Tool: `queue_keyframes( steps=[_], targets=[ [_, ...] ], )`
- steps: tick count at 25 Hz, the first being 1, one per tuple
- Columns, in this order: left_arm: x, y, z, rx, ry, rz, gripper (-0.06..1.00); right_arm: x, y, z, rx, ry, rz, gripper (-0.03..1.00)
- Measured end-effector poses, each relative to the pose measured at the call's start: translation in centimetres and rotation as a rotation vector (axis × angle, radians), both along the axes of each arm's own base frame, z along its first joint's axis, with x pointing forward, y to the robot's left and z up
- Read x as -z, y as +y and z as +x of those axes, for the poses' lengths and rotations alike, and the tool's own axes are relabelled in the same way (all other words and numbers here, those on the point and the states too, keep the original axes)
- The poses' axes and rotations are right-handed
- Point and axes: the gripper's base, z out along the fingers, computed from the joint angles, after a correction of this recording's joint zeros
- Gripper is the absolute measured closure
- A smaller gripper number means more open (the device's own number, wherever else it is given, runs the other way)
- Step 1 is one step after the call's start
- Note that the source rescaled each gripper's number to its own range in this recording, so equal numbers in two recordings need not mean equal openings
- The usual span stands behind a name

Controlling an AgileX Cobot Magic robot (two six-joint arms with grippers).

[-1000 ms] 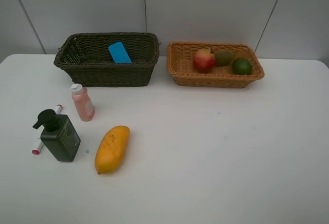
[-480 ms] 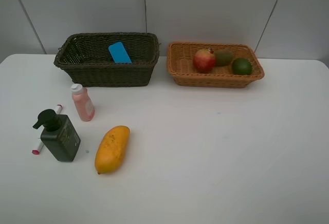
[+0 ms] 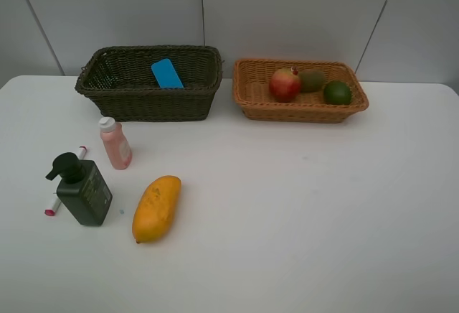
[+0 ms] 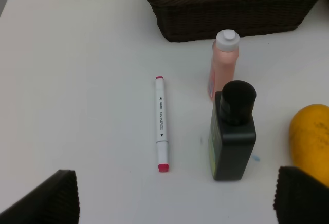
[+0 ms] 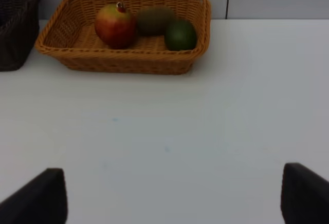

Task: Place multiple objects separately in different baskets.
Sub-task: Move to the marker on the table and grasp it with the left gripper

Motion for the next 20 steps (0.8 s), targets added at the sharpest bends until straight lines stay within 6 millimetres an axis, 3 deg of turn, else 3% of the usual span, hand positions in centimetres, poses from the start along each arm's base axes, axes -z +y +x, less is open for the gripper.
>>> queue_keyframes(
  steps=[20],
  targets=[
    [0.0, 0.0, 0.0, 0.0, 0.0, 0.0, -0.05, 0.0, 0.0, 0.0, 0.0, 0.0, 0.001, -0.03]
  ],
)
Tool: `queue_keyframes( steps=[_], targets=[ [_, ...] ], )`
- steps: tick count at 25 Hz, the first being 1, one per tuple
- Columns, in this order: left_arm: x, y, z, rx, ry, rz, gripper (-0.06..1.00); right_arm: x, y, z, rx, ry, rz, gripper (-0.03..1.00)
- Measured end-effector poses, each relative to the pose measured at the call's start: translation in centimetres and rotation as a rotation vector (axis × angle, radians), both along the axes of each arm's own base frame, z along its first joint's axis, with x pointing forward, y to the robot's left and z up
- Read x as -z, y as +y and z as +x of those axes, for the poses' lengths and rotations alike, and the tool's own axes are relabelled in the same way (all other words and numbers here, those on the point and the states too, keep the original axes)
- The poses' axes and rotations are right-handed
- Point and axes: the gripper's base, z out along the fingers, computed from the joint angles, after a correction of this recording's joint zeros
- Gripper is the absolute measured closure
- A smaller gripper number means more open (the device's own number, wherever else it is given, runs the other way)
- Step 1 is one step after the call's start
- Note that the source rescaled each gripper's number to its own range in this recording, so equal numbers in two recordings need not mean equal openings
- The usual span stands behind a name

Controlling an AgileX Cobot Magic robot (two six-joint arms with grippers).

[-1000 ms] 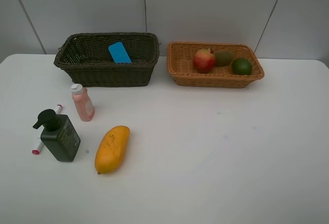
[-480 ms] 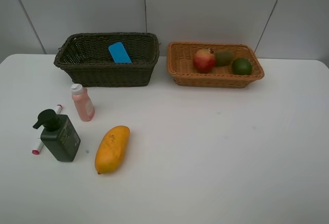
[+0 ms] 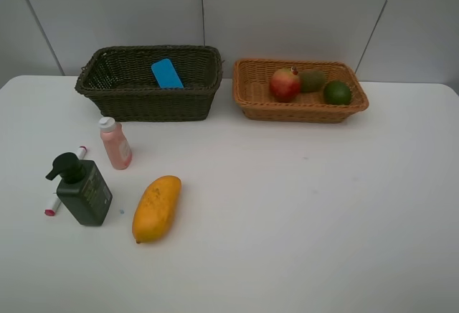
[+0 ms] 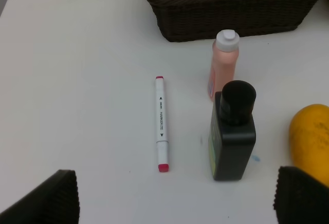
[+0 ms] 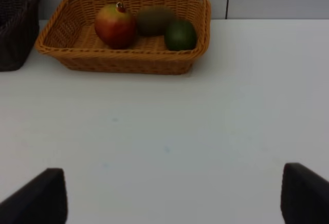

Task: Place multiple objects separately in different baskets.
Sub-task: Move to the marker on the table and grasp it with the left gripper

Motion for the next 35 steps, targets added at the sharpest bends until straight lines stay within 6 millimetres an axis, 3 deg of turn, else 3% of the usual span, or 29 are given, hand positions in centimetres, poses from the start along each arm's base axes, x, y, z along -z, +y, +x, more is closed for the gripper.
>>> queue_keyframes(
  steps=[24, 29, 35],
  targets=[
    [-0.1, 0.0, 0.0, -0.004, -0.002, -0.006, -0.05, 0.0, 0.0, 0.0, 0.0, 0.0, 0.0, -0.03],
    [-1.5, 0.0, 0.3, -0.003, 0.005, -0.006, -0.05, 0.0, 0.0, 0.0, 0.0, 0.0, 0.0, -0.03],
    [-4.0, 0.1, 2.3, -0.001, 0.088, -0.014, -0.05, 0.0, 0.0, 0.0, 0.0, -0.001, 0.0, -0.03]
  ],
)
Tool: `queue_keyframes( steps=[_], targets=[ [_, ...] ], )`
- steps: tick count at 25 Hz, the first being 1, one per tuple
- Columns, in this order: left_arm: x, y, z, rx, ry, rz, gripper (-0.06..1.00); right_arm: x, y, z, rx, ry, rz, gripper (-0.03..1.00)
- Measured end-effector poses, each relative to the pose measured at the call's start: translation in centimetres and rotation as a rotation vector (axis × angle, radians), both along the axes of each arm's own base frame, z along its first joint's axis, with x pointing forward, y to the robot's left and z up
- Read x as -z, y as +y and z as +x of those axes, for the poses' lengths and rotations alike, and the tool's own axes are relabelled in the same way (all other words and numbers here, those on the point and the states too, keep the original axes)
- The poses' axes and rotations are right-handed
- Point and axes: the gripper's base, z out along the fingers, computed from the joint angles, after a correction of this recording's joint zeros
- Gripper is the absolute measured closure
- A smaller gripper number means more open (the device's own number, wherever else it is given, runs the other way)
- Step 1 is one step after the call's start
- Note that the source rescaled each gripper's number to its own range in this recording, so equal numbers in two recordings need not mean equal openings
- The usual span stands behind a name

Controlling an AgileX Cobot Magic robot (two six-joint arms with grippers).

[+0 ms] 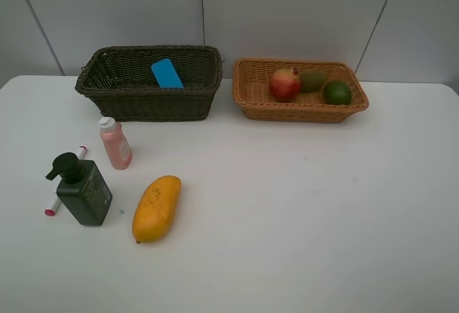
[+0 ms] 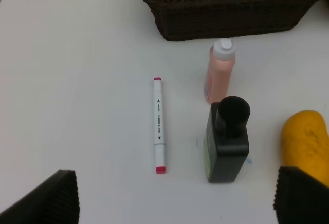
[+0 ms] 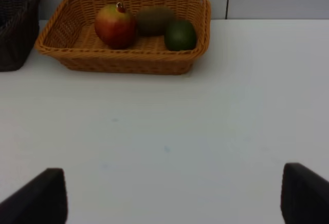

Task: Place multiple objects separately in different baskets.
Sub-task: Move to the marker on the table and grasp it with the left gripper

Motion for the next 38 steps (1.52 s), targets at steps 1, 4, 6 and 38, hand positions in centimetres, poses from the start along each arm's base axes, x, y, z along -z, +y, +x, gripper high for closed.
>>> queue_keyframes(
  steps=[1, 4, 6, 38],
  targets=[
    [-0.4, 0.0, 0.5, 0.0, 0.018, -0.001, -0.05, 0.0, 0.0, 0.0, 0.0, 0.0, 0.0, -0.03],
    [-1.3, 0.1, 2.2, -0.001, 0.07, -0.005, -0.05, 0.0, 0.0, 0.0, 0.0, 0.0, 0.0, -0.03],
    [-1.8, 0.2, 3.5, -0.001, 0.1, -0.01, -0.05, 0.0, 0.0, 0.0, 0.0, 0.0, 0.0, -0.03],
    [10.8, 2.2, 24.7, -0.149, 0.664, -0.049, -0.05, 0.0, 0.0, 0.0, 0.0, -0.001, 0.0, -0.03]
  ],
)
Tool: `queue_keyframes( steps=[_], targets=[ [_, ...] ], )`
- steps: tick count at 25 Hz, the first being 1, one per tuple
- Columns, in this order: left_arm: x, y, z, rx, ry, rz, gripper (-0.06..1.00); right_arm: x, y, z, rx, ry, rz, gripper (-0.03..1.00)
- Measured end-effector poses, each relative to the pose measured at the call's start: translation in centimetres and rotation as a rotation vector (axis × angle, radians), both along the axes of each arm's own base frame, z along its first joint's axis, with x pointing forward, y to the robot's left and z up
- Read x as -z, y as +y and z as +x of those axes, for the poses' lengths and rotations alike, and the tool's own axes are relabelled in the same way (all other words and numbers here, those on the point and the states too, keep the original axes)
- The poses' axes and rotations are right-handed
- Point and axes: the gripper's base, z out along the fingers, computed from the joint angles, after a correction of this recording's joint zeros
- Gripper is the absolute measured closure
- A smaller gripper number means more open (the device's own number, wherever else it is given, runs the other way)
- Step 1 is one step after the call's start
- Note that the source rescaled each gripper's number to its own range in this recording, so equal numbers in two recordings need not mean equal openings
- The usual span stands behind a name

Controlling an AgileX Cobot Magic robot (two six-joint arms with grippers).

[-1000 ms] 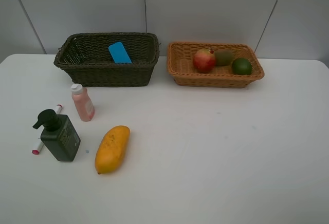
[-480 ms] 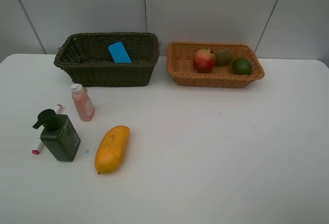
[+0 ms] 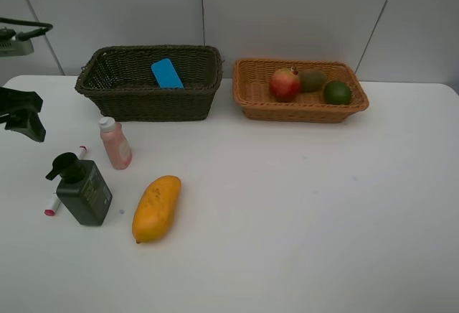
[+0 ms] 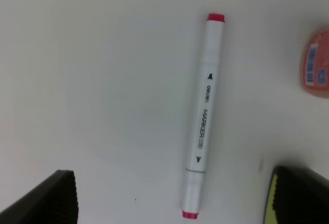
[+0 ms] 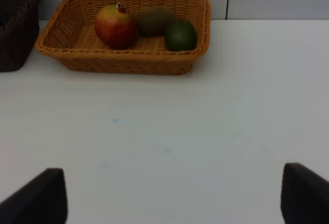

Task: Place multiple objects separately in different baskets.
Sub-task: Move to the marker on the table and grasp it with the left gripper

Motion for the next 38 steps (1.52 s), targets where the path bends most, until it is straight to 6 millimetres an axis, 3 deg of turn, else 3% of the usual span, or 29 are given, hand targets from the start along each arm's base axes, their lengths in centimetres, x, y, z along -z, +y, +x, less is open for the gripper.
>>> queue_keyframes(
  steps=[7, 20, 31, 38],
  targets=[
    [3.7, 0.0, 1.8, 0.006, 0.046, -0.015, -0.05, 0.0, 0.0, 0.0, 0.0, 0.0, 0.0, -0.03],
    [8.4, -1.4, 3.1, 0.044, 0.11, -0.056, -0.05, 0.0, 0.0, 0.0, 0.0, 0.0, 0.0, -0.03],
    [10.6, -1.3, 3.5, 0.055, 0.135, -0.048, -0.05, 0.0, 0.0, 0.0, 0.0, 0.0, 0.0, -0.03],
    [10.7, -1.2, 3.6, 0.068, 0.126, -0.035, -0.05, 0.0, 0.0, 0.0, 0.0, 0.0, 0.0, -0.03]
  ],
)
